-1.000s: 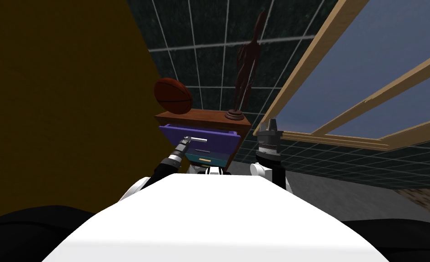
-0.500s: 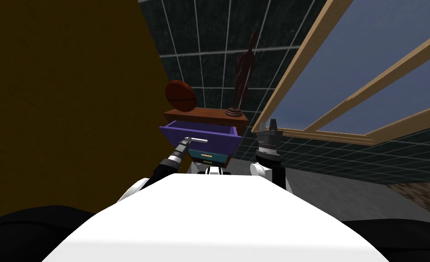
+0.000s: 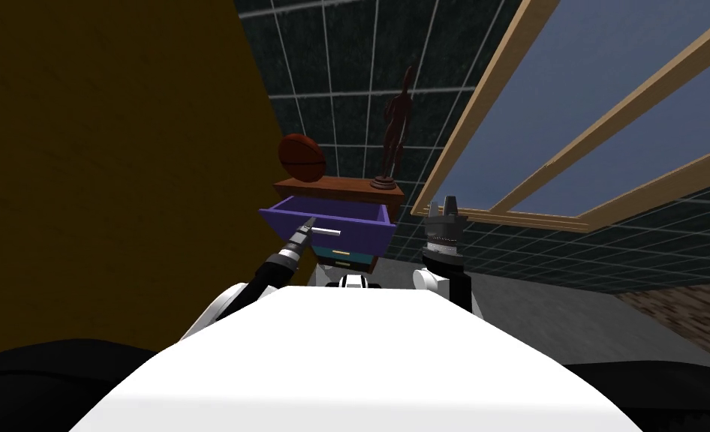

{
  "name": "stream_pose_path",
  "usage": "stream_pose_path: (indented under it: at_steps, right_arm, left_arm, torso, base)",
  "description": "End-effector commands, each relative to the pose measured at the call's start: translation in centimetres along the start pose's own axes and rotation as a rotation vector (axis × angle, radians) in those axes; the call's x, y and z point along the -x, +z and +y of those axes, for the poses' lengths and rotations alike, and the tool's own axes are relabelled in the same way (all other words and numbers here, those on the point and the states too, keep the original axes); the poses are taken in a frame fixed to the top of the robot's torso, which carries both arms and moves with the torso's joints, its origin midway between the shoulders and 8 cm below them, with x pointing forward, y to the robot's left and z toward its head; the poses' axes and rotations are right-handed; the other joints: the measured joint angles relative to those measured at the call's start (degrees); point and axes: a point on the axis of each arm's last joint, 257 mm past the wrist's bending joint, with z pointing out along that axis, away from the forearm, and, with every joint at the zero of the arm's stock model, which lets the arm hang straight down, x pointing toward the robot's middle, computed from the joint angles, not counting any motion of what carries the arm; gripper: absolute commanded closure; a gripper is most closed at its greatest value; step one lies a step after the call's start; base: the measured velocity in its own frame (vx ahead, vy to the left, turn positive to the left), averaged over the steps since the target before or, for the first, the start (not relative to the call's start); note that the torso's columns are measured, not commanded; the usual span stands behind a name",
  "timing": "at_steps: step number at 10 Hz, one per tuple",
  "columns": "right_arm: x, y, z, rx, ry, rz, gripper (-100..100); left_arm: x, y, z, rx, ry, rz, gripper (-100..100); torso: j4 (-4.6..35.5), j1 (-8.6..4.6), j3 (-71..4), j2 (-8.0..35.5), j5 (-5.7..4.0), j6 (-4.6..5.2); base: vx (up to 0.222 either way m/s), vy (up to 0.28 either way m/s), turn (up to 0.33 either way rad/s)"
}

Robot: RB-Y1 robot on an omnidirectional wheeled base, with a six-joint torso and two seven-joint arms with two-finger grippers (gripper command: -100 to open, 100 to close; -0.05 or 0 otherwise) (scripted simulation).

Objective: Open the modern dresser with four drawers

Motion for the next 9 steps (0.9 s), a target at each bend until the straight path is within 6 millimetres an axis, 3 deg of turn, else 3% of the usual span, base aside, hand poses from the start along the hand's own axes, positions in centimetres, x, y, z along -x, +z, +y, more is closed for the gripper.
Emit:
stream_pose_path:
  at_steps: [1,9]
  right_arm:
    - [0.0,0.0,0.0,0.0,0.0,0.0,0]
    - [0.0,0.0,0.0,0.0,0.0,0.0,0]
  left_arm:
    - [1.0,1.0,-0.4,0.007,0.002,-0.01,-100]
    - [3.5,3.5,-1.9,0.017,0.003,-0.035,-100]
  torso:
    - [0.08,0.0,0.15,0.24,0.0,0.0]
    - [0.21,-0.07,0.21,0.37,-0.09,-0.02]
  base:
    - [-0.046,-0.007,-0.02]
    - [-0.043,-0.007,-0.033]
